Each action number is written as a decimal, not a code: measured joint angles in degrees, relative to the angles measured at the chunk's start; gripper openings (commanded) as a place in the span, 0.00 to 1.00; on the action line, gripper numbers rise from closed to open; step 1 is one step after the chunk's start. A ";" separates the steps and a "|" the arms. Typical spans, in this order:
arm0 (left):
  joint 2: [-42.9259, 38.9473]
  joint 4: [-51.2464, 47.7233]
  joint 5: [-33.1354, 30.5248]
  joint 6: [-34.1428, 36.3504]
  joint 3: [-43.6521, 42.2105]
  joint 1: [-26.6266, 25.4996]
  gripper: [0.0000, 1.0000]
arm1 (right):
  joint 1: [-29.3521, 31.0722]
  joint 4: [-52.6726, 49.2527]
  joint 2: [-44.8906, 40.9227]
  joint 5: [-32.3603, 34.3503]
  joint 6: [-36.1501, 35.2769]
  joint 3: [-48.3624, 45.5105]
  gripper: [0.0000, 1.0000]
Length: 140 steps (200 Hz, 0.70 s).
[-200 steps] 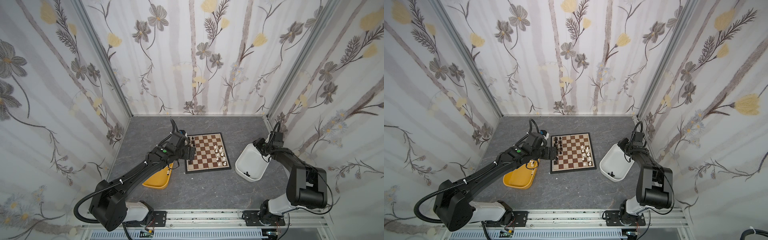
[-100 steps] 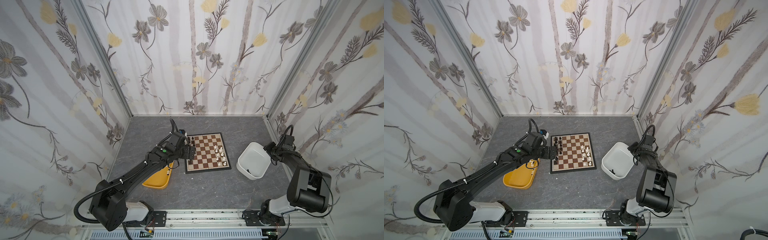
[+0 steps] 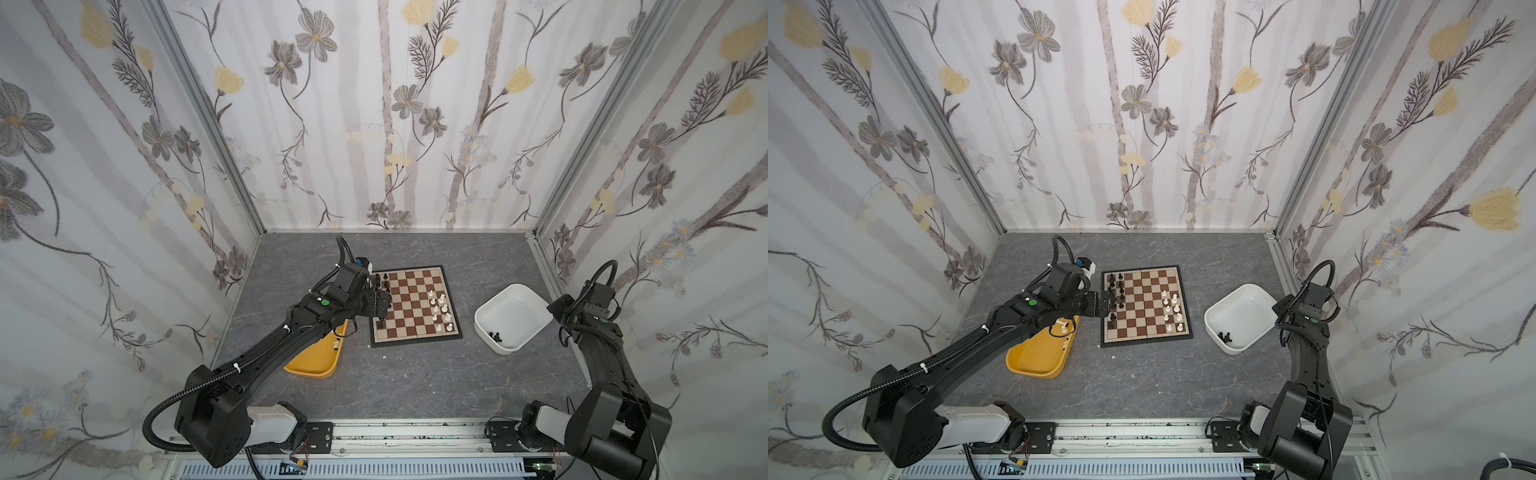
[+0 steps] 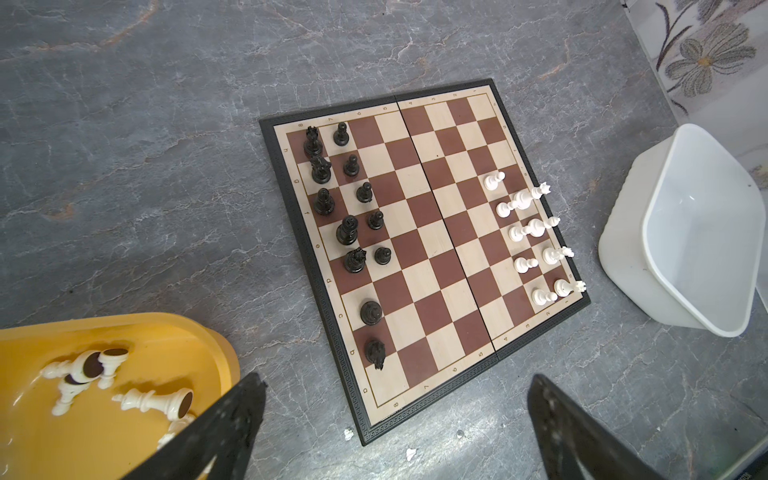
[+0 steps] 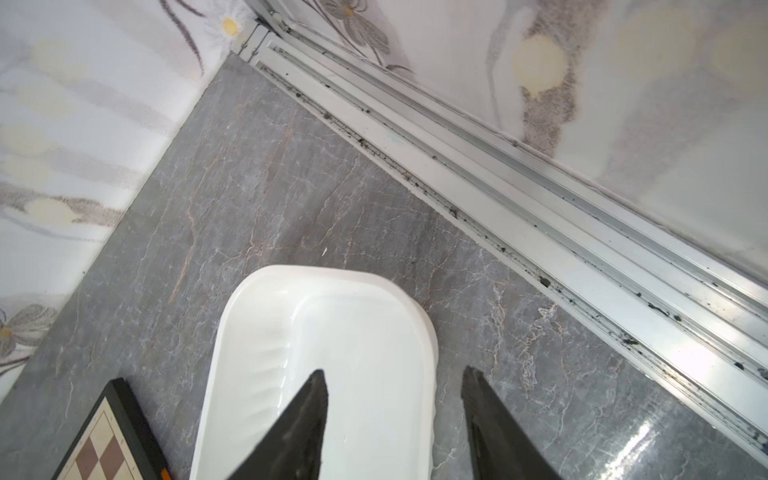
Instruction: Set up the chess pieces on the board
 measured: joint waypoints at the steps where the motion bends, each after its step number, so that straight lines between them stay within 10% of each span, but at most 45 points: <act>1: 0.00 0.00 0.00 0.00 0.00 0.00 1.00 | 0.37 -0.11 -0.02 -0.04 -0.17 0.07 0.48; 38: -0.22 -0.02 0.42 -0.02 0.00 0.26 1.00 | 3.50 -1.18 7.15 -2.51 -2.27 1.42 0.28; 140: -4.31 0.44 0.37 -0.07 -1.14 0.33 1.00 | -5.62 1.38 20.90 0.90 0.07 6.49 0.29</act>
